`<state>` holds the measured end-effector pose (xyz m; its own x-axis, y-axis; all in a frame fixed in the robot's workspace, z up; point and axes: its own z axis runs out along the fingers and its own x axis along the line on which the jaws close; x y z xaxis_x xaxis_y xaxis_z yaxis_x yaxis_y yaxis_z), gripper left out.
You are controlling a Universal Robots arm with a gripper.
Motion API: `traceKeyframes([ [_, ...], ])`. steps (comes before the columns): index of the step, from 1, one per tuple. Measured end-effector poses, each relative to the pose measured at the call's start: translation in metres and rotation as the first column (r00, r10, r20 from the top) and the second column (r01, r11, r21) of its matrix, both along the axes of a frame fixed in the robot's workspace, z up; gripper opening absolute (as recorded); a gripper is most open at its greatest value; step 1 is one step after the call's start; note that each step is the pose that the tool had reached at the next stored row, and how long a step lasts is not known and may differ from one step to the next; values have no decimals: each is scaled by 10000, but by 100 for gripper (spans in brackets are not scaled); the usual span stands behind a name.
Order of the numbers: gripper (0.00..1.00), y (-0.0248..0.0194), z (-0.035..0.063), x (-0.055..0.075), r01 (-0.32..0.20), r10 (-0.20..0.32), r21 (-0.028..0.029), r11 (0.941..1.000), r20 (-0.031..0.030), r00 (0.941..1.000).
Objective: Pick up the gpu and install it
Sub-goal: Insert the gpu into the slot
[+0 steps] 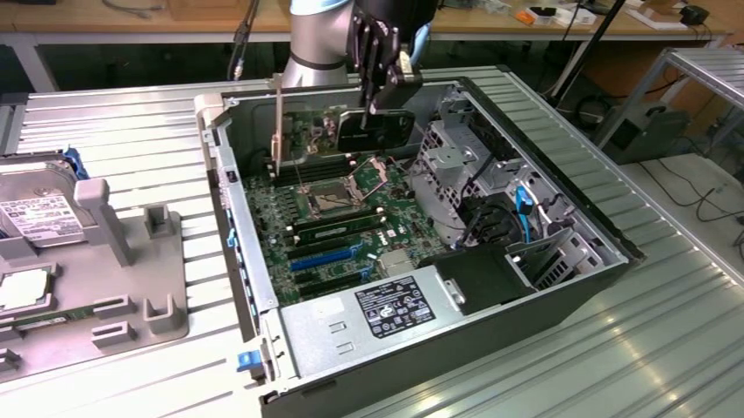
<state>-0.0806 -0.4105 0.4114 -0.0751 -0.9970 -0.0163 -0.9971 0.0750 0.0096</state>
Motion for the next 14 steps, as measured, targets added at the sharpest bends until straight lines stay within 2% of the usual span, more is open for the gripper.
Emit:
traceKeyframes([
  [14, 27, 0, -42, 0, 0, 0, 0, 10000, 0, 10000],
])
